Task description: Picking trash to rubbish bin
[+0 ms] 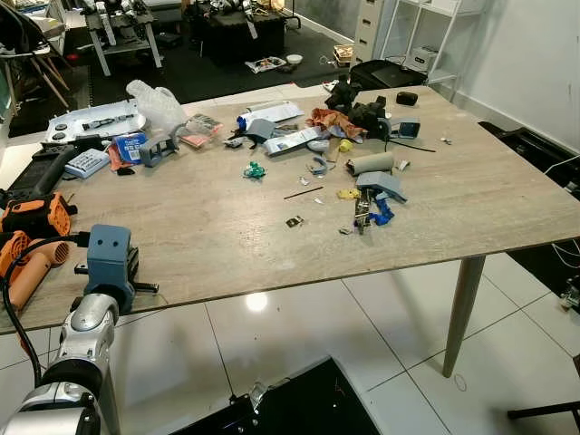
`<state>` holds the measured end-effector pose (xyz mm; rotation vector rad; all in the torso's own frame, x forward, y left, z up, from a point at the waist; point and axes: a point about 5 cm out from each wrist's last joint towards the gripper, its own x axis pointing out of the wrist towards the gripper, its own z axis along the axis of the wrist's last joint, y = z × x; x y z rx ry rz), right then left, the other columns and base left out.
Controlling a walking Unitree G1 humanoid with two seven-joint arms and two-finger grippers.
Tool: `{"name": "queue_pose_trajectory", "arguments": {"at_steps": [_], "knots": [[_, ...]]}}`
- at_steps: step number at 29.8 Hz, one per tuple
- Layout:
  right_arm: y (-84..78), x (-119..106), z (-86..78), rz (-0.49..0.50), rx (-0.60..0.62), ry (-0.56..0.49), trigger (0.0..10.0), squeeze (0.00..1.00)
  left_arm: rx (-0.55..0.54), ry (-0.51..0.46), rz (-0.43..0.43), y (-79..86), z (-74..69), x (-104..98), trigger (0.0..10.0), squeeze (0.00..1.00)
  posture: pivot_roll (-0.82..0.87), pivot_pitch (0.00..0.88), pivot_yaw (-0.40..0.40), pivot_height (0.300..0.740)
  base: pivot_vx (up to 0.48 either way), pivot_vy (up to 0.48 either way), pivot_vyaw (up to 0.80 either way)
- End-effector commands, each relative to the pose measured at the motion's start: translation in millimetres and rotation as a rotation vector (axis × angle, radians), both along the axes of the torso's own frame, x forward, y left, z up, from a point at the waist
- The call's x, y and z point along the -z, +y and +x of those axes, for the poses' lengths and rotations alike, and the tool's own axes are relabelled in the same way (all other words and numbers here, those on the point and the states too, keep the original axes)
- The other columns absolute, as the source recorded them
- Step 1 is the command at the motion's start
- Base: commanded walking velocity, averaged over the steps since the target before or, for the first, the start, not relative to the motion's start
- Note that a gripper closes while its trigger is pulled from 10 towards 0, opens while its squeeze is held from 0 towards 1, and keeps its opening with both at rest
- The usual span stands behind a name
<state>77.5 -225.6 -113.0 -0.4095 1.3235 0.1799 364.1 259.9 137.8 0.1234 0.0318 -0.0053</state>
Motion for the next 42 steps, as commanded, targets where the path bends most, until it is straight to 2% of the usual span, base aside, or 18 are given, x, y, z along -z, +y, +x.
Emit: {"name": "queue_pose_trajectory", "arguments": {"at_steps": [1,6,7,12,14,15,18,19,22,23,26,28,29,30,35,36,38,42], "knots": [[5.0,3,-9.6,0.013,-0.011,0.039,10.0,0.00,0.046,0.080,-0.073,-8.4,-7.2,23,0.0,0.00,-0.24,0.244,0.062,0.740,0.000,0.000,0.00],[6.5,3,-8.5,0.015,-0.012,0.038,10.0,0.00,0.146,-0.049,-0.292,-18.2,0.5,3,0.0,0.00,-0.24,0.240,0.064,0.740,0.000,0.000,0.00],[7.0,3,-8.1,0.016,-0.012,0.037,10.0,0.00,0.185,-0.096,-0.378,-21.2,2.9,-5,0.0,0.00,-0.24,0.240,0.064,0.740,0.000,0.000,0.00],[8.4,3,-6.6,0.018,-0.013,0.035,10.0,0.00,0.270,-0.219,-0.577,-23.0,6.7,-26,0.0,0.00,-0.24,0.235,0.066,0.740,0.000,0.000,0.00],[9.0,3,-5.8,0.019,-0.014,0.034,10.0,0.00,0.335,-0.282,-0.662,-24.7,6.8,-38,0.0,0.00,-0.24,0.235,0.066,0.740,0.000,0.000,0.00],[9.0,3,-5.8,0.019,-0.014,0.034,10.0,0.00,0.335,-0.282,-0.662,-24.7,6.8,-38,0.0,0.00,-0.24,0.235,0.066,0.740,0.000,0.000,0.00],[9.6,3,-4.4,0.020,-0.016,0.033,10.0,0.00,0.458,-0.359,-0.760,-29.9,4.0,-50,0.0,0.00,-0.23,0.229,0.067,0.740,0.000,0.000,0.00],[9.6,3,-4.4,0.020,-0.016,0.033,10.0,0.00,0.458,-0.359,-0.760,-29.9,4.0,-50,0.0,0.00,-0.23,0.229,0.067,0.740,0.000,0.000,0.00],[10.3,3,-2.6,0.021,-0.017,0.031,10.0,0.00,0.587,-0.395,-0.854,-37.5,-1.6,-54,0.0,0.00,-0.23,0.224,0.069,0.740,0.000,0.000,0.00],[10.8,3,-1.2,0.021,-0.019,0.029,10.0,0.00,0.725,-0.384,-0.923,-51.1,-9.5,-53,0.0,0.00,-0.22,0.216,0.071,0.740,0.000,0.000,0.00],[12.0,2,1.9,0.023,-0.021,0.025,10.0,0.00,0.916,-0.330,-0.954,-79.4,-26.3,-46,0.0,0.00,-0.22,0.210,0.074,0.740,0.000,0.000,0.00],[13.3,2,5.8,0.025,-0.022,0.018,10.0,0.00,1.012,-0.284,-0.949,-101.7,-39.2,-37,2.9,0.00,-0.22,0.200,0.075,0.740,0.000,0.000,0.00],[13.7,2,6.9,0.025,-0.022,0.016,10.0,0.00,1.032,-0.273,-0.952,-106.6,-42.5,-35,2.9,0.00,-0.22,0.200,0.075,0.740,0.000,0.000,0.00],[14.3,1,9.2,0.027,-0.023,0.012,10.0,0.00,1.054,-0.259,-0.993,-113.6,-46.0,-33,10.0,0.00,-0.21,0.190,0.075,0.740,0.000,0.000,0.00],[17.3,-2,24.2,0.030,-0.043,-0.011,10.0,0.00,1.174,-0.232,-1.168,-150.5,-64.8,-31,10.0,0.00,-0.18,0.151,0.067,0.740,0.000,0.000,0.00],[17.3,-2,24.2,0.030,-0.043,-0.011,10.0,0.00,1.174,-0.232,-1.168,-150.5,-64.8,-31,10.0,0.00,-0.18,0.151,0.067,0.740,0.000,0.000,0.00],[18.4,-3,32.2,0.030,-0.056,-0.024,10.0,0.00,1.228,-0.240,-1.222,-158.0,-70.6,-36,10.0,0.00,-0.17,0.130,0.061,0.740,0.000,0.000,0.00],[18.8,-4,35.8,0.030,-0.061,-0.029,10.0,0.00,1.234,-0.224,-1.228,-161.0,-75.1,-36,10.0,0.00,-0.17,0.124,0.059,0.740,0.000,0.000,0.00]]}}
